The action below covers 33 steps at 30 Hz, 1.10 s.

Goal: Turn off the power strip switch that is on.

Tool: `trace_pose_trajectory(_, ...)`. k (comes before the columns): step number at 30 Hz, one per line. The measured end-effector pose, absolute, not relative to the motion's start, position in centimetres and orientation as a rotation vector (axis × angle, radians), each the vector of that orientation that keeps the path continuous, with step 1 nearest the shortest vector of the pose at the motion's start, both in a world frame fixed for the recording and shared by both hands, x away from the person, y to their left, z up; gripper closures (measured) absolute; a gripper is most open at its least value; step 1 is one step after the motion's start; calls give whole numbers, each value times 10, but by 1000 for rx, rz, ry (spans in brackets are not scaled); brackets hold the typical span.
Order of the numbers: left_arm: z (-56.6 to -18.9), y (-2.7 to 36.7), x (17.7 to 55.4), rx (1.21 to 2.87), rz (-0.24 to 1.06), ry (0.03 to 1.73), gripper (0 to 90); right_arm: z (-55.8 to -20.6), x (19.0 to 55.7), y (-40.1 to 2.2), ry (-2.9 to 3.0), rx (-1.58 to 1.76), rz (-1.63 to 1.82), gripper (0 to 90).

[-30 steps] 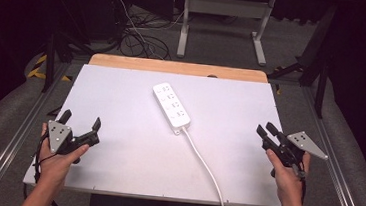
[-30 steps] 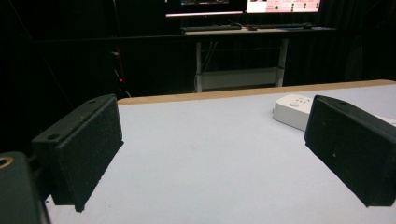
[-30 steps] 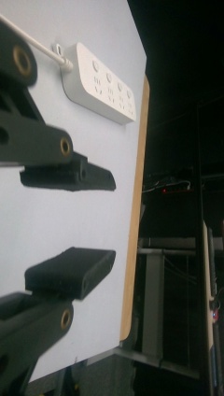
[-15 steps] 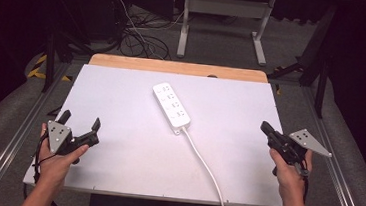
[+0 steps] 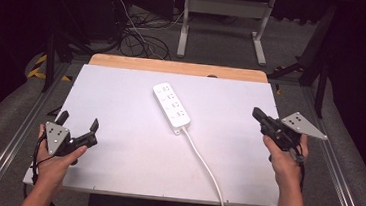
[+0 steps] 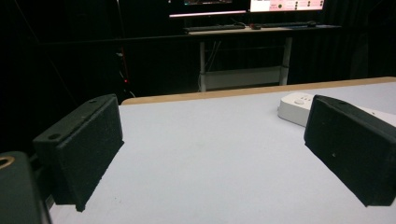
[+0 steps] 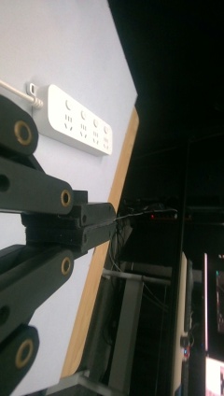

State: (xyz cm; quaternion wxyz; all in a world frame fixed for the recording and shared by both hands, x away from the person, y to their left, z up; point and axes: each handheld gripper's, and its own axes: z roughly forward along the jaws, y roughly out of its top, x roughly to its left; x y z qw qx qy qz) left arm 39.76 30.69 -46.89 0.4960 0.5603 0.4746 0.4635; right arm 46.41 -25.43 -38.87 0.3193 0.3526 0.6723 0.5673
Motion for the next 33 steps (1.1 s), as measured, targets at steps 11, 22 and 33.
trace_pose_trajectory(11, -469, 309, 394, 1363, 1132, 1150, 51, -382, 481, -199, 1941, 795, 1450, 900)
trace_pose_trajectory(22, -469, 308, 394, 1368, 1136, 1140, 52, -385, 495, -163, 2037, 725, 1422, 900)
trace_pose_trajectory(33, -471, 315, 387, 1365, 1151, 1160, 52, -387, 505, -144, 2092, 681, 1423, 900)
